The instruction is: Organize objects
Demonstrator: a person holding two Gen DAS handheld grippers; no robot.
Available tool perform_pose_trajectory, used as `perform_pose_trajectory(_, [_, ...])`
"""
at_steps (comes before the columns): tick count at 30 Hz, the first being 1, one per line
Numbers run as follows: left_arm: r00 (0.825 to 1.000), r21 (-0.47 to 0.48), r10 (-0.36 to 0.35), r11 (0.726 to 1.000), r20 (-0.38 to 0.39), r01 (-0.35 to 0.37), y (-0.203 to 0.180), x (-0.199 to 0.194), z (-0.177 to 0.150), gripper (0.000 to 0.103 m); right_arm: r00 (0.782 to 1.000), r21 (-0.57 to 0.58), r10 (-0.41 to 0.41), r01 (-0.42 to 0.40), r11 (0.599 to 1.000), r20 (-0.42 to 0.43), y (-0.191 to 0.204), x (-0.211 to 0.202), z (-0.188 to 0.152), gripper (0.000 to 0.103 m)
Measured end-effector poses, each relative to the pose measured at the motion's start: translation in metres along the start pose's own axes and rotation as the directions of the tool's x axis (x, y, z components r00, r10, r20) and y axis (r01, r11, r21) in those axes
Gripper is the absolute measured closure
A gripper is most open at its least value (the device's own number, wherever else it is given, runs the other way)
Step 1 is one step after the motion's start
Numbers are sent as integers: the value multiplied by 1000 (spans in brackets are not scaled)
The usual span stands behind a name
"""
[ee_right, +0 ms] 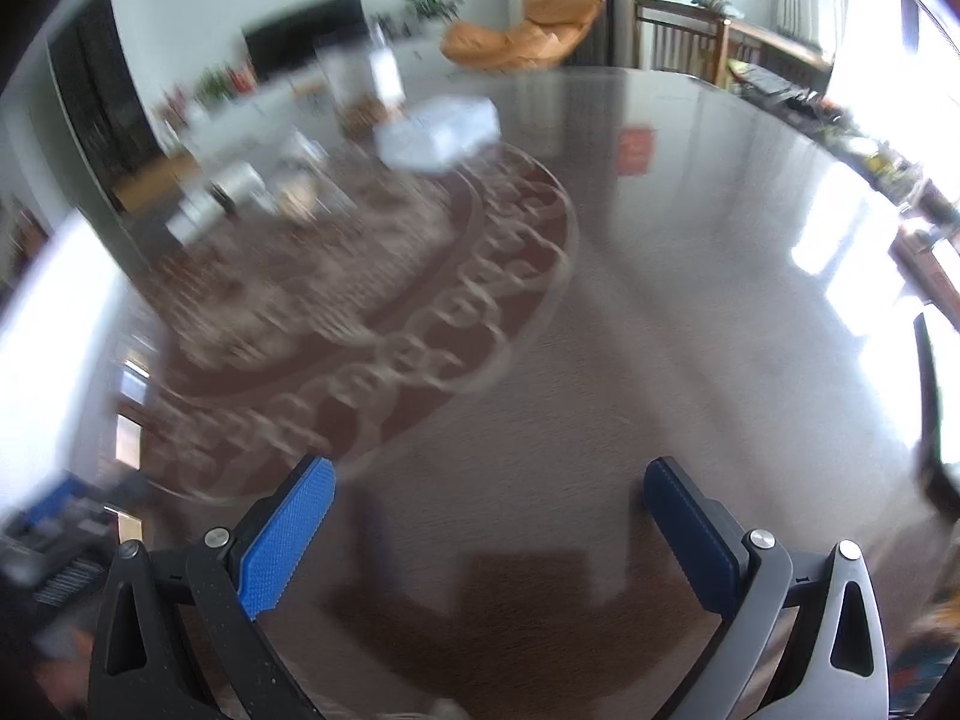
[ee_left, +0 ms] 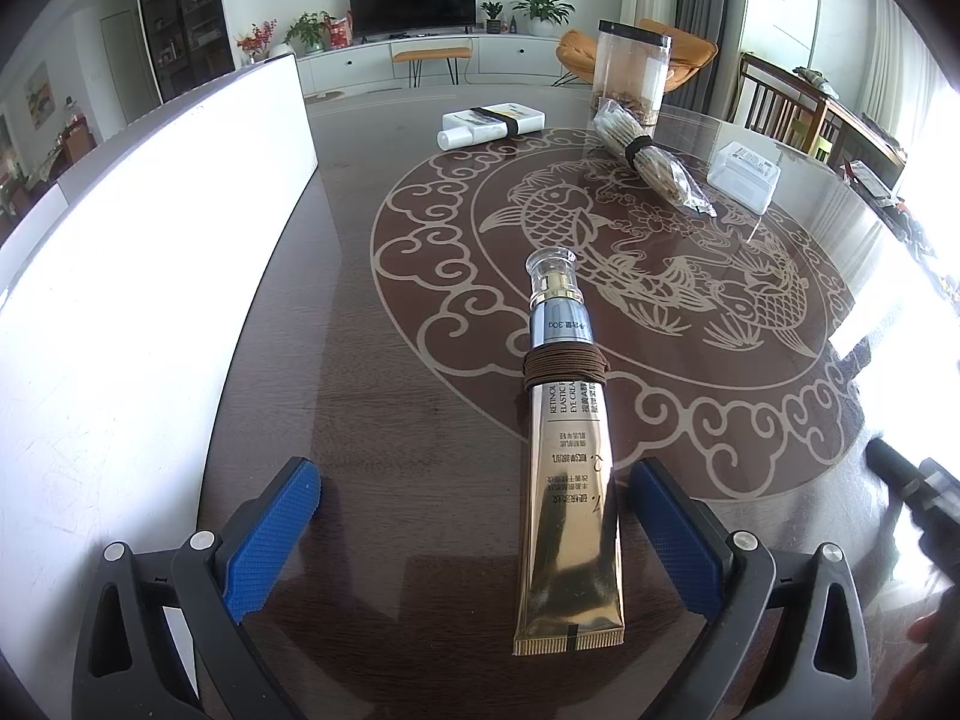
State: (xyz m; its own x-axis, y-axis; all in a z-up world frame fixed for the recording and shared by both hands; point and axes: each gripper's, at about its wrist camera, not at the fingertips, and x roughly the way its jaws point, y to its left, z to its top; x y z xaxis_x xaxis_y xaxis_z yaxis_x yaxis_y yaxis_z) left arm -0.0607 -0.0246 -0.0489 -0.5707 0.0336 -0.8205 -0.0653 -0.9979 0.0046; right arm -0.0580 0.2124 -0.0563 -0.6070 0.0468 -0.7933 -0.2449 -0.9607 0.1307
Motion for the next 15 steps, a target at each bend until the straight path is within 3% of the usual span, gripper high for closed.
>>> perform_pose_trajectory(3, [1000, -1, 0, 1000, 0, 0, 0, -1, 0, 0, 996, -86, 53, -47, 995, 71, 19, -9, 14, 0])
perform_pose_trajectory(7, [1000, 0, 0, 1000, 0, 0, 0, -1, 0, 0, 983, -238, 184, -173, 956, 21, 62, 21, 64, 0])
perform_pose_trajectory(15, [1000, 7, -6, 1000, 3, 6, 0, -3, -1, 0, 982, -398, 162, -187, 898, -96, 136, 102, 152, 0])
